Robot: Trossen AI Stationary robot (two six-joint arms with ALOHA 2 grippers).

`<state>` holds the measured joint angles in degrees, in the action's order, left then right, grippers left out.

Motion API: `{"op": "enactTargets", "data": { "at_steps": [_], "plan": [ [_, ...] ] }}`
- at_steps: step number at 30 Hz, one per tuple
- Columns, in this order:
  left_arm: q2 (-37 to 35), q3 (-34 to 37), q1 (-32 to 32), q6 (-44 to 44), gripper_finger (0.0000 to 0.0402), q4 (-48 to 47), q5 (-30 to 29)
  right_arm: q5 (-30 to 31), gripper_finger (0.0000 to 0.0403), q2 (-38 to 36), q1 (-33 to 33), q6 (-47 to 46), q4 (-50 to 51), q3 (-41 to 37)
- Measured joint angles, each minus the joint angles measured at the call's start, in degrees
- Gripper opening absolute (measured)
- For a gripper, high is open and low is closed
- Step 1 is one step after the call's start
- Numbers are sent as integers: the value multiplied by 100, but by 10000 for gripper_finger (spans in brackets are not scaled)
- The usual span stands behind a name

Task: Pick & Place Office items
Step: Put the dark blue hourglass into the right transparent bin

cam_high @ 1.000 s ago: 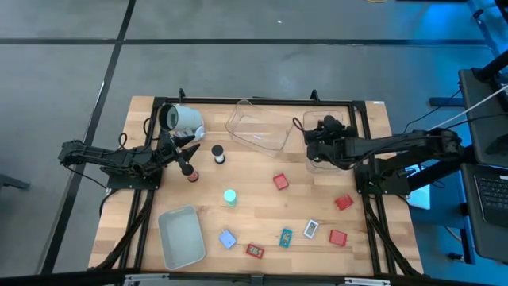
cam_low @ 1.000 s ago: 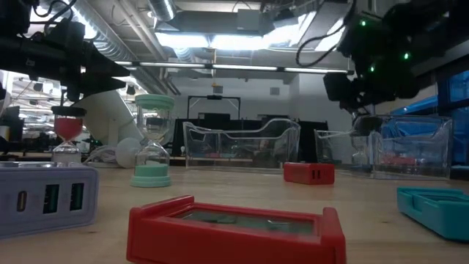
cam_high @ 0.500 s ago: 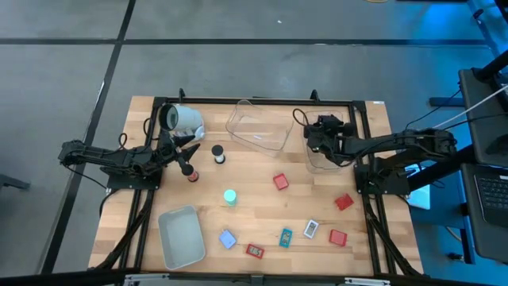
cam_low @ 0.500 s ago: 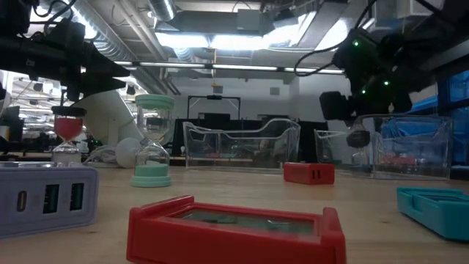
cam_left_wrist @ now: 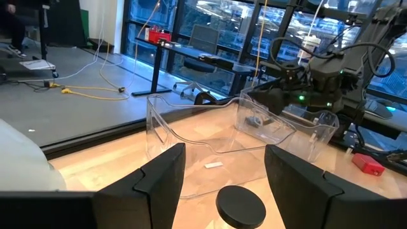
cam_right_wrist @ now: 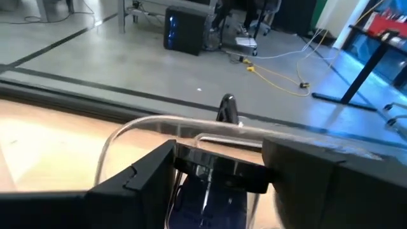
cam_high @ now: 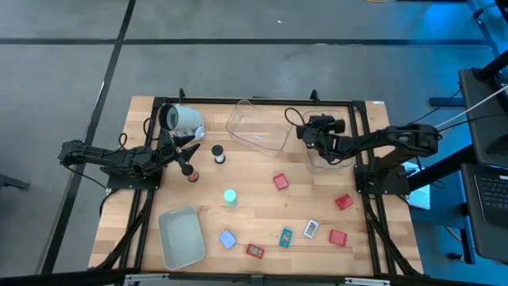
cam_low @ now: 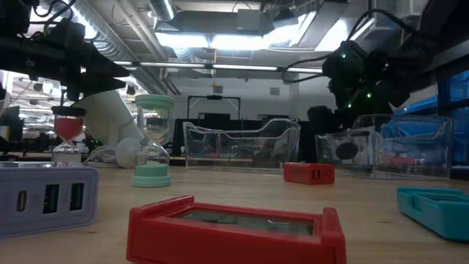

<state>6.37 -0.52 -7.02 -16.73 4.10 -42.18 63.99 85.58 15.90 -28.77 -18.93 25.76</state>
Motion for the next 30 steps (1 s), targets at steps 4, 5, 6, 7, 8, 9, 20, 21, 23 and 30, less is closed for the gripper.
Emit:
{"op": "enactTargets", "data": {
  "at_steps": [4, 5, 6, 7, 8, 9, 20, 21, 23, 30],
  "plan": [
    [0, -2, 1, 0, 212, 0, -2, 0, 224, 90, 6, 28, -233, 0],
    [0, -2, 1, 0, 212, 0, -2, 0, 225, 97, 7, 87, -293, 0],
    [0, 1, -1, 0, 212, 0, -2, -15, 226, 98, 7, 109, -311, 2],
    [0, 0, 1, 0, 212, 0, -4, -50, 228, 98, 12, 120, -320, 2],
    [0, 1, 1, 0, 212, 0, -10, -63, 230, 98, 21, 119, -320, 2],
    [0, -2, -1, 0, 212, 0, -16, -61, 232, 98, 32, 117, -320, 2],
    [0, -1, 1, 0, 212, 0, -18, -516, 239, 98, 285, 124, -361, 7],
    [0, 1, 1, 0, 212, 0, -18, -538, 239, 98, 298, 131, -364, 7],
    [0, 0, 1, 0, 212, 0, -17, -594, 239, 98, 317, 151, -398, 7],
    [0, -2, 0, 0, 212, 0, -17, -1196, 239, 23, 315, 691, -626, 136]
  ]
}}
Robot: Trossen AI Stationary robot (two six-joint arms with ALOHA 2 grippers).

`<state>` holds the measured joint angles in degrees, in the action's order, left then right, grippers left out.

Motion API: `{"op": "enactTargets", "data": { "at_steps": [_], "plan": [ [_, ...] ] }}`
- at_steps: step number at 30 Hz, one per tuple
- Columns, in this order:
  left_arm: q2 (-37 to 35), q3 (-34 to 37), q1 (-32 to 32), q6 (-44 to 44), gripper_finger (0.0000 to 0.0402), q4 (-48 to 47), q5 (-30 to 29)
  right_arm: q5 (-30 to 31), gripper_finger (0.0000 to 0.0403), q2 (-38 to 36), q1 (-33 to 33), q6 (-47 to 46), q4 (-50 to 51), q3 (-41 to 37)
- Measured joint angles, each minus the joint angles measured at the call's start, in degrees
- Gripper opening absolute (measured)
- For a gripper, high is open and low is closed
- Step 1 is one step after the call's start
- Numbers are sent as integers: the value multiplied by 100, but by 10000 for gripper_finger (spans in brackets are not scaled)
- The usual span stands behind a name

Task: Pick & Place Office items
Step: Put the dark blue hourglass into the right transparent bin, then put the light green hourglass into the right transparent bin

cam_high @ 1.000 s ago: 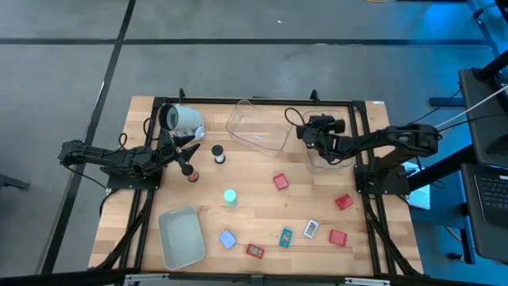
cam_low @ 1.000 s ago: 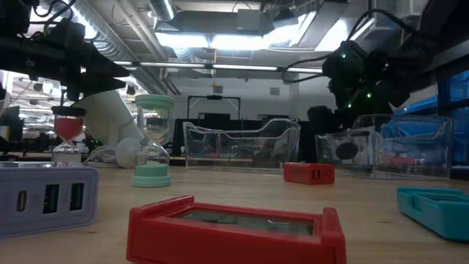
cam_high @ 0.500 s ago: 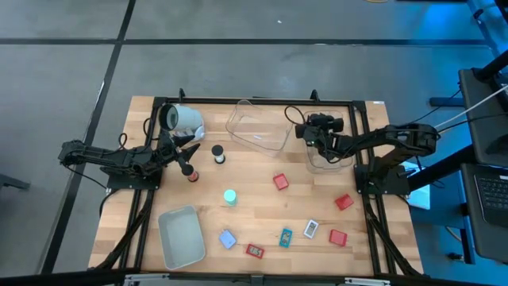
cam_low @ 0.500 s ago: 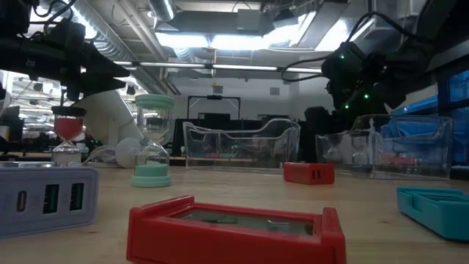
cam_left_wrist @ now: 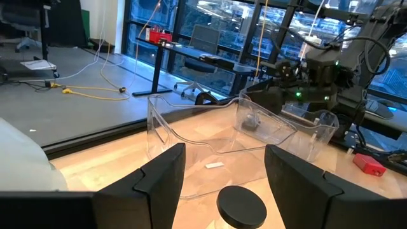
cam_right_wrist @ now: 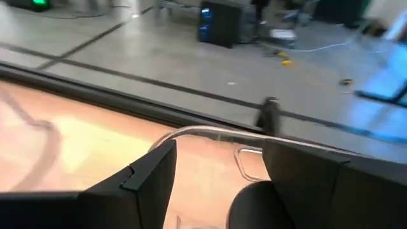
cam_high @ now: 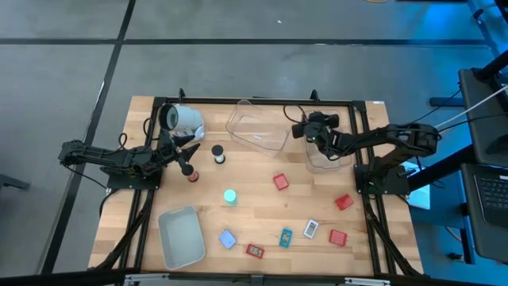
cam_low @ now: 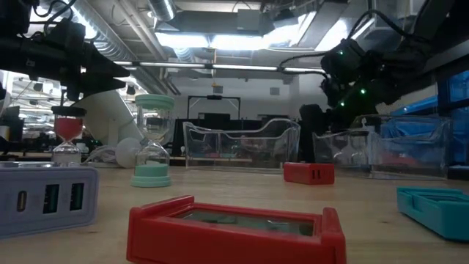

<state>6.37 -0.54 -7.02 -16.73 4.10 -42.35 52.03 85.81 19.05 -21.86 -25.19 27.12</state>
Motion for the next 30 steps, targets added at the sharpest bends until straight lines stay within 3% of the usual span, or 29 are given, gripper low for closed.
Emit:
{"op": "enactTargets", "data": {
  "at_steps": [6, 13, 19, 23, 27, 30],
  "plan": [
    [0, 2, 1, 0, 212, 0, 12, -640, 253, -262, -2, 499, 55, 298],
    [0, 0, 0, -35, 212, 0, 42, -948, 330, -782, -2, 493, 986, 567],
    [0, 1, 0, -329, 212, 1, 104, -2180, 372, -1550, -63, -230, 2626, 1135],
    [0, 0, 1, -67, 212, 71, 801, -3128, 367, -2026, -290, -305, 3660, 1651],
    [2, 1, 0, 494, 212, 610, 1723, -3981, 354, -2302, -703, -303, 3934, 1871],
    [19, -4, -1, 782, 212, 915, 1959, -4378, 348, -2436, -1110, -306, 3916, 1907]
  ]
}}
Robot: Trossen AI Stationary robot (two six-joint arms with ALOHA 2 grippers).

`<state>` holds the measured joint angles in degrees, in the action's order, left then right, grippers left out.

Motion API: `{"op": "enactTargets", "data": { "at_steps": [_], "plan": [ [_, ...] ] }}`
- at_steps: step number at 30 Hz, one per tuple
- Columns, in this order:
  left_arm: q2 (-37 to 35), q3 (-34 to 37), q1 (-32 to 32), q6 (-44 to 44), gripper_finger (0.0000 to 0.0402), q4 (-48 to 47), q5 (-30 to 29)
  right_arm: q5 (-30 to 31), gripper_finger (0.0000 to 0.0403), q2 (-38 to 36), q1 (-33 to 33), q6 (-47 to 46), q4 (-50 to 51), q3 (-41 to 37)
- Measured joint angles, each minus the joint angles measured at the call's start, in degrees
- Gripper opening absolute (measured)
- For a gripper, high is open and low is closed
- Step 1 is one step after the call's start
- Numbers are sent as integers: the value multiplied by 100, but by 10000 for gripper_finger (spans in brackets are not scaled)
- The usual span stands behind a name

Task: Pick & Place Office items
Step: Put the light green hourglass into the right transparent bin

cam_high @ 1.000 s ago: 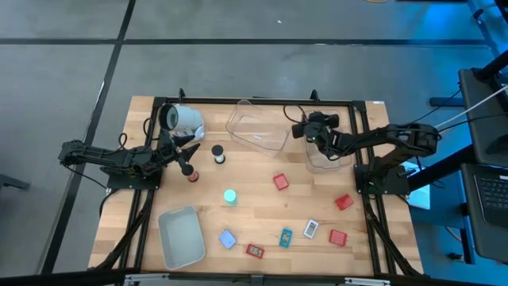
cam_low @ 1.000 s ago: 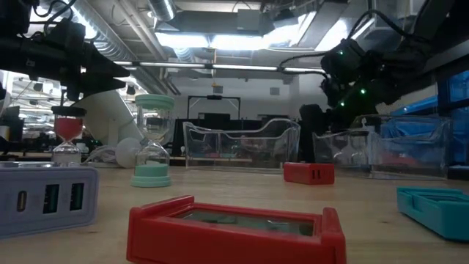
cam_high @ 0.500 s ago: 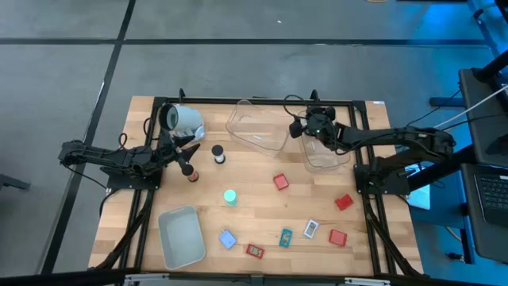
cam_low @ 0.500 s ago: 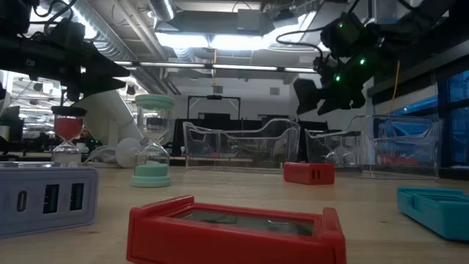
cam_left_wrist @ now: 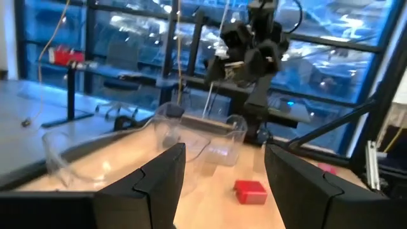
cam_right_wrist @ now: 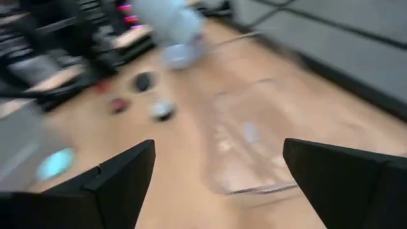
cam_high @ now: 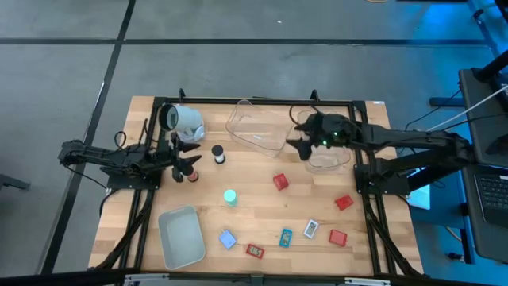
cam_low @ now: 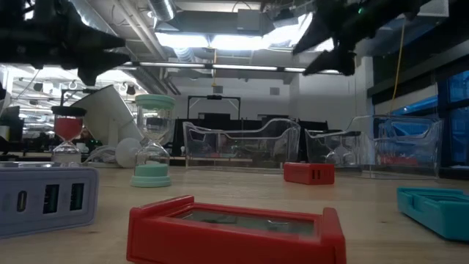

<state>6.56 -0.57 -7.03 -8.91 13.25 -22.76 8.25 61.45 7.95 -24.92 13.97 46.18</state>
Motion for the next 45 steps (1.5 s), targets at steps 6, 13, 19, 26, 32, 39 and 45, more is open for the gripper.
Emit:
{"op": "enactTargets", "data": {
  "at_steps": [6, 13, 19, 26, 32, 39, 45],
  "plan": [
    [527, -379, 0, 70, 232, -17, 39, -76, 349, -51, -767, -124, -25, 3],
    [1886, -1132, 0, 68, 269, -14, 317, -61, 358, 128, -1248, 253, -408, 3],
    [2795, -1671, 0, -131, 273, -16, 235, -483, 366, 927, -1421, 1219, -1865, 3],
    [3073, -1889, -7, -241, 274, -13, 622, -1772, 380, 2328, -1416, 1982, -3609, 3],
    [3618, -1888, -424, -430, 276, -20, 1064, -2135, 395, 2609, -1435, 1667, -3438, 1],
    [4917, -2430, -806, 78, 295, -15, 1033, -2135, 396, 2138, -1475, 1338, -2956, 1],
    [6068, -2907, -872, 716, 307, -21, 1031, -2115, 396, 1870, -1478, 1033, -2386, 1]
  ]
}}
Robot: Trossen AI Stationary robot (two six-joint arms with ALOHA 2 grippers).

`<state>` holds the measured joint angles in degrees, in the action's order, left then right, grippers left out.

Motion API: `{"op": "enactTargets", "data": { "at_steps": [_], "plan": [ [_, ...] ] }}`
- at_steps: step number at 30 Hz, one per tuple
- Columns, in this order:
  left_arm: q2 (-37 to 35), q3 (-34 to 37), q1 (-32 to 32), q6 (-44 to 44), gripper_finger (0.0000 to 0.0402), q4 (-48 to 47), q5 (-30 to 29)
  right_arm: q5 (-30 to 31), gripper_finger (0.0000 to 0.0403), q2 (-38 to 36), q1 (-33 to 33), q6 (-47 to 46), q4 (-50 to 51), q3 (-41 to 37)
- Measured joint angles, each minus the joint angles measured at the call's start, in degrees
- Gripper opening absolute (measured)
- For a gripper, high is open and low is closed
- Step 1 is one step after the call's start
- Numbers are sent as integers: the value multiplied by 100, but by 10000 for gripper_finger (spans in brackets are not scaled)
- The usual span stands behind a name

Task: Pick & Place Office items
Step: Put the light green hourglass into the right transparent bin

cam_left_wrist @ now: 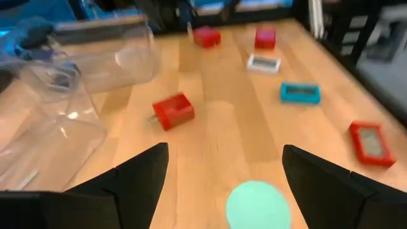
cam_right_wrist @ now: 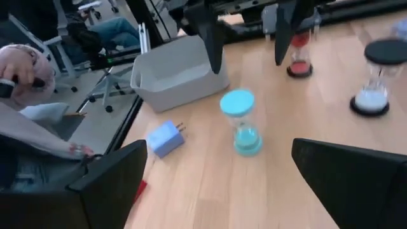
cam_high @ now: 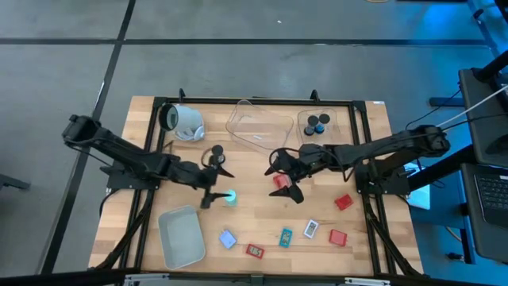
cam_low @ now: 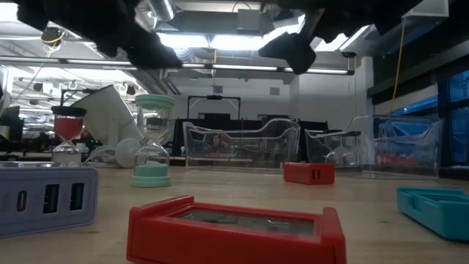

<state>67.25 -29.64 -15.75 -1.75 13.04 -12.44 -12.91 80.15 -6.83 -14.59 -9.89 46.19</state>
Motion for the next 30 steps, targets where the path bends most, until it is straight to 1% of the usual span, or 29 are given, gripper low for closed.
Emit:
{"op": "enactTargets", "data": {
  "at_steps": [3, 5, 8, 10, 13, 15, 18, 21, 23, 25, 28, 30],
  "plan": [
    [438, -150, 0, 17, 308, -54, 135, -2, 396, -36, -4, -12, 144, 0],
    [637, -258, -2, -73, 308, -279, 209, 0, 396, -36, -4, -16, 219, 0],
    [831, -359, -2, -114, 308, -592, 157, 0, 396, -36, -4, -1, 292, 0],
    [896, -401, -2, -215, 308, -627, 202, 0, 396, -36, -4, 0, 365, 0],
    [906, -401, 11, -397, 308, -634, 554, -1, 396, -36, -4, 0, 387, 0],
    [873, -388, 7, -471, 308, -618, 631, 0, 396, -36, -4, 3, 402, 0],
    [785, -381, 4, -450, 308, -519, 590, 0, 396, -36, -4, 23, 398, 0],
    [691, -381, 15, -295, 308, -456, 359, 0, 396, -36, -4, 24, 398, 0],
    [658, -379, 44, -257, 308, -451, 319, -1, 396, -36, -4, 24, 398, 0],
    [628, -379, 59, -330, 308, -409, 499, 0, 396, -36, -4, 8, 400, 0],
    [625, -379, 39, -576, 308, -413, 966, -2, 396, -36, -4, 5, 415, 0],
    [625, -379, -25, -624, 308, -409, 1065, -2, 396, -36, -4, 14, 433, 0]
  ]
}}
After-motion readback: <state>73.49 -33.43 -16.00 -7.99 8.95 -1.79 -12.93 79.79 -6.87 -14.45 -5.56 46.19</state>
